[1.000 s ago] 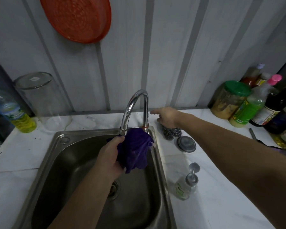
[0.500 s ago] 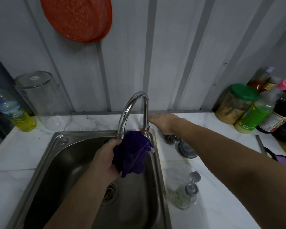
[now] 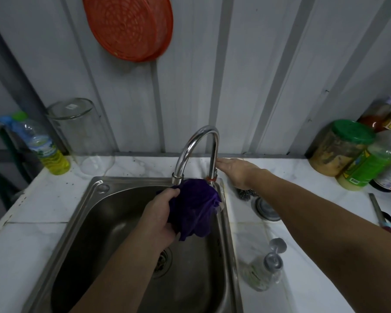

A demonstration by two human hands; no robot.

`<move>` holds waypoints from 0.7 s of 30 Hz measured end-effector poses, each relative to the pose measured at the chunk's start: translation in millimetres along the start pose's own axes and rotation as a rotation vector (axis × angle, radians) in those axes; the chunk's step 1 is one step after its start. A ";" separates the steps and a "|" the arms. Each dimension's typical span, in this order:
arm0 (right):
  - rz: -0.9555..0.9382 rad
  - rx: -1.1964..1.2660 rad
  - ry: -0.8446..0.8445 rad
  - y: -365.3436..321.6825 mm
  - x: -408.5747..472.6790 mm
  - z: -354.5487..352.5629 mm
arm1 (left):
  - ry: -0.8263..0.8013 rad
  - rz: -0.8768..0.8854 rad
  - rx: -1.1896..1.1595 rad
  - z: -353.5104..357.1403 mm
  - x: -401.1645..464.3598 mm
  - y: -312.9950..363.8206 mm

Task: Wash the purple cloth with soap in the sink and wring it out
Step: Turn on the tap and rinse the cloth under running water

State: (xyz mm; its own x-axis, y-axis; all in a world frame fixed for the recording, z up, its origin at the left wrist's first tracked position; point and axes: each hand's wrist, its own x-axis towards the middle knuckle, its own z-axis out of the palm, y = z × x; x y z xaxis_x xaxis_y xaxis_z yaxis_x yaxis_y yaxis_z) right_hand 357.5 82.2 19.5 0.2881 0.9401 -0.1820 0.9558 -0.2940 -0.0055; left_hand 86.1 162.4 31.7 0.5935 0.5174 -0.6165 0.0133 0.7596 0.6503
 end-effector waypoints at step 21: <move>0.161 0.078 0.053 1.7 22.2 -0.8 | -0.004 0.030 -0.011 -10.1 10.6 10.5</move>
State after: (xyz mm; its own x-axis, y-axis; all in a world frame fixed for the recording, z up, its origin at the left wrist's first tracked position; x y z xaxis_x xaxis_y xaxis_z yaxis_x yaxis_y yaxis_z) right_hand 365.6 102.6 16.3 0.4420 0.8868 -0.1348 0.8901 -0.4523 -0.0566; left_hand 84.4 179.8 27.5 0.5969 0.5387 -0.5945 -0.0141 0.7480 0.6636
